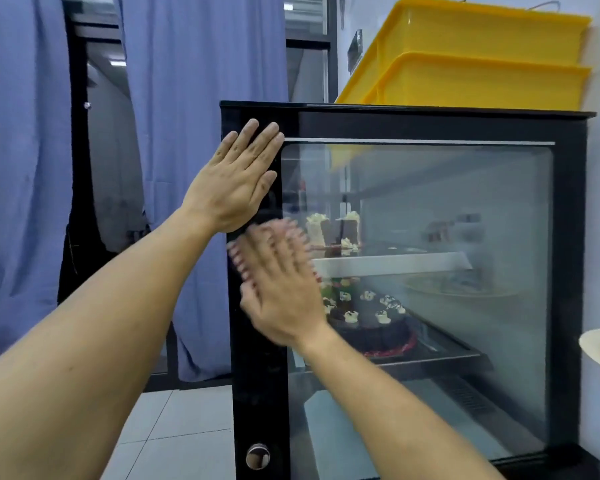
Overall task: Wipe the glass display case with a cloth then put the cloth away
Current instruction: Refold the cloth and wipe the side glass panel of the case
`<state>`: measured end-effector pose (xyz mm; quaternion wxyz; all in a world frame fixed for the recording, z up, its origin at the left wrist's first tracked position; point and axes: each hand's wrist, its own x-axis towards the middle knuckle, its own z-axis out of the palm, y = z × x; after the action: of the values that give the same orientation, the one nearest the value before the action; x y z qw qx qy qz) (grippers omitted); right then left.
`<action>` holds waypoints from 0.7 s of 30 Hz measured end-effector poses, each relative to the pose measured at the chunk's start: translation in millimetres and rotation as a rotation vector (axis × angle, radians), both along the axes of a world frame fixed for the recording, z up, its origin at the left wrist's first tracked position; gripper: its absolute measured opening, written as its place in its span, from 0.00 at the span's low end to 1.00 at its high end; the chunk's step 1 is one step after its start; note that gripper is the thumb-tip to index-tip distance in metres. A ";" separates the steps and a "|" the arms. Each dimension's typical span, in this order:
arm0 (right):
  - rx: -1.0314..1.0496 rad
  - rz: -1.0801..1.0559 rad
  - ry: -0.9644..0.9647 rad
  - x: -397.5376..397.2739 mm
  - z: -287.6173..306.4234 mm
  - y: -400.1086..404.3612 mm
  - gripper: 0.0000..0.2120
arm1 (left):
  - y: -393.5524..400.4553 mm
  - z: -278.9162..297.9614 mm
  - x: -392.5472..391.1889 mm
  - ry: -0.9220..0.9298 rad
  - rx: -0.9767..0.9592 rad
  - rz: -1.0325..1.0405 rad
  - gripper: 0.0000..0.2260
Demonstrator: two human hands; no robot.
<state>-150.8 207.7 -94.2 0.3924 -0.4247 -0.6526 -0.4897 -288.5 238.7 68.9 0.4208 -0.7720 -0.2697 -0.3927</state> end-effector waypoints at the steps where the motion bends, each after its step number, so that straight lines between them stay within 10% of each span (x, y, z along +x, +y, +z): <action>1: -0.032 0.009 -0.101 -3.1 -16.3 0.6 0.36 | -0.3 -1.0 -0.2 -0.007 0.002 0.002 0.26; 5: 0.002 -0.040 -0.270 36.8 -23.6 -0.9 0.33 | -0.8 -2.9 1.4 -0.014 0.040 0.008 0.26; 12: 0.102 -0.109 0.283 14.1 13.8 1.3 0.34 | 2.2 -7.7 4.5 -0.055 0.049 -0.009 0.26; 21: -0.036 -0.041 -0.130 5.0 -119.3 -5.3 0.34 | -4.1 -14.2 8.8 -0.107 -0.009 -0.017 0.27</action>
<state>-145.8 202.4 -213.5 0.3313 -0.4124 -0.6765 -0.5124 -279.7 234.5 54.7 0.3990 -0.7540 -0.2872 -0.4356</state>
